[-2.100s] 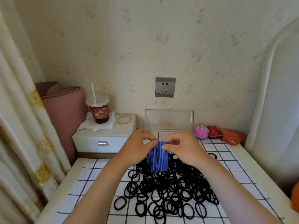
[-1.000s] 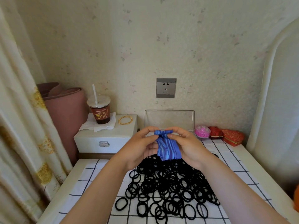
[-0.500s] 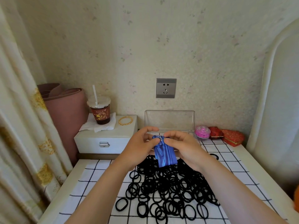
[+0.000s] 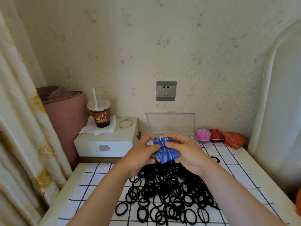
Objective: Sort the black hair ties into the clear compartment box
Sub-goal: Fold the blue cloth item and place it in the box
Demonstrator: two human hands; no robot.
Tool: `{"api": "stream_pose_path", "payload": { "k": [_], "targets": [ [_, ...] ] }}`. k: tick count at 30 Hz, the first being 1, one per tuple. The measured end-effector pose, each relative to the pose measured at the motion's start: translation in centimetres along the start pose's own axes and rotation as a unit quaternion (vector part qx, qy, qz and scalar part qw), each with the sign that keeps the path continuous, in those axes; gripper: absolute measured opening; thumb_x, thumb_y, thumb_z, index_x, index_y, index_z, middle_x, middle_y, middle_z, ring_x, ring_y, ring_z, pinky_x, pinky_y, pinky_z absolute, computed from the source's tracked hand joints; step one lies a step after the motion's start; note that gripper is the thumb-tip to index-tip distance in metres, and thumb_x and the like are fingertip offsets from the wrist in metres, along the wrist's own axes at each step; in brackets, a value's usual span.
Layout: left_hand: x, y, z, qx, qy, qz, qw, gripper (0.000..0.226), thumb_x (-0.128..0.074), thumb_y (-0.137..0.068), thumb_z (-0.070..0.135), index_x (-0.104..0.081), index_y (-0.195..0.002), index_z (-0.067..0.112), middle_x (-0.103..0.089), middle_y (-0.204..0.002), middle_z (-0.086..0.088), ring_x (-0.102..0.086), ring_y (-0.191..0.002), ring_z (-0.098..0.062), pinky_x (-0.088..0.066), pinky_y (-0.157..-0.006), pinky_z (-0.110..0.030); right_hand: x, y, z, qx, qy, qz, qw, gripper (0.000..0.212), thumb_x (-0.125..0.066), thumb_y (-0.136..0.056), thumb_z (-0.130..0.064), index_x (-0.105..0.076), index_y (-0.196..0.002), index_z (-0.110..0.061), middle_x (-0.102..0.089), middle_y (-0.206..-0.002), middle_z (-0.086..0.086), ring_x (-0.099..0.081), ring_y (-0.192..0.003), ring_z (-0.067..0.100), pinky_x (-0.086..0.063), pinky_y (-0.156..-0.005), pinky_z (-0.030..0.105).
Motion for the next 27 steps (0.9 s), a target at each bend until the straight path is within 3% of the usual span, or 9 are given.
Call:
{"api": "stream_pose_path", "payload": {
  "k": [4, 7, 10, 13, 18, 23, 27],
  "targets": [
    [0.1, -0.2, -0.2, 0.011, 0.119, -0.024, 0.993, 0.022, -0.052, -0.099, 0.006, -0.064, -0.116, 0.014, -0.069, -0.106, -0.016, -0.060, -0.095, -0.026, -0.049, -0.077, -0.030, 0.0, -0.1, -0.1, -0.013, -0.027, -0.013, 0.999, 0.025, -0.052, -0.093, 0.009, -0.072, -0.100, -0.005, -0.075, -0.095, 0.013, -0.074, -0.080, 0.024, -0.061, -0.069, 0.033],
    [-0.2, 0.0, -0.1, 0.023, 0.163, -0.051, 0.985, 0.026, -0.051, -0.096, 0.002, -0.070, -0.109, 0.014, -0.068, -0.113, -0.016, -0.066, -0.097, -0.027, -0.055, -0.084, -0.033, 0.3, -0.2, -0.2, -0.012, -0.004, -0.010, 1.000, 0.024, -0.052, -0.093, 0.009, -0.071, -0.104, 0.000, -0.074, -0.099, 0.017, -0.074, -0.083, 0.026, -0.061, -0.072, 0.035],
    [-0.7, 0.3, 0.2, 0.030, 0.186, -0.056, 0.981, 0.022, -0.064, -0.088, 0.015, -0.072, -0.105, 0.004, -0.067, -0.112, -0.017, -0.068, -0.101, -0.035, -0.055, -0.094, -0.044, 0.7, -0.1, -0.1, -0.022, -0.005, 0.006, 1.000, 0.026, -0.049, -0.091, 0.011, -0.072, -0.099, 0.001, -0.074, -0.093, 0.018, -0.074, -0.078, 0.026, -0.059, -0.062, 0.031],
    [-0.4, 0.1, 0.0, 0.001, 0.094, 0.002, 0.996, 0.018, -0.060, -0.097, 0.018, -0.074, -0.095, 0.006, -0.073, -0.106, -0.012, -0.072, -0.096, -0.028, -0.058, -0.087, -0.038, 0.6, -0.1, -0.2, -0.018, -0.010, 0.007, 1.000, 0.020, -0.056, -0.087, 0.002, -0.075, -0.094, 0.001, -0.073, -0.093, 0.017, -0.072, -0.085, 0.026, -0.059, -0.070, 0.033],
    [0.2, 0.1, 0.0, -0.055, 0.008, 0.042, 0.998, 0.026, -0.064, -0.092, 0.002, -0.071, -0.112, 0.017, -0.072, -0.106, -0.013, -0.073, -0.097, -0.023, -0.060, -0.082, -0.034, 0.3, -0.1, 0.3, -0.031, 0.057, -0.023, 0.998, 0.026, -0.059, -0.094, -0.004, -0.069, -0.117, -0.010, -0.073, -0.111, 0.017, -0.070, -0.104, 0.033, -0.056, -0.089, 0.046],
    [0.6, 0.2, 0.1, -0.071, -0.064, 0.091, 0.991, 0.027, -0.068, -0.090, 0.007, -0.064, -0.115, 0.015, -0.067, -0.106, -0.013, -0.073, -0.086, -0.017, -0.060, -0.071, -0.027, 0.3, 0.1, 0.6, -0.036, 0.124, -0.028, 0.991, 0.019, -0.059, -0.096, -0.005, -0.070, -0.112, -0.007, -0.076, -0.102, 0.014, -0.074, -0.093, 0.028, -0.057, -0.071, 0.033],
    [0.3, -0.1, -0.5, -0.013, -0.073, 0.037, 0.997, 0.021, -0.064, -0.093, 0.012, -0.060, -0.114, 0.015, -0.069, -0.106, -0.017, -0.073, -0.082, -0.017, -0.059, -0.072, -0.027, 0.5, 0.2, 0.8, -0.029, 0.115, -0.002, 0.993, 0.020, -0.063, -0.093, -0.002, -0.069, -0.110, -0.010, -0.073, -0.102, 0.020, -0.073, -0.082, 0.027, -0.057, -0.064, 0.031]
  ]
}}
Point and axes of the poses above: each hand's wrist, its own y-axis away from the middle knuckle, its own x-axis out of the back of the hand, z = x × y, the point moved 5 cm from there along -y, towards the middle knuckle
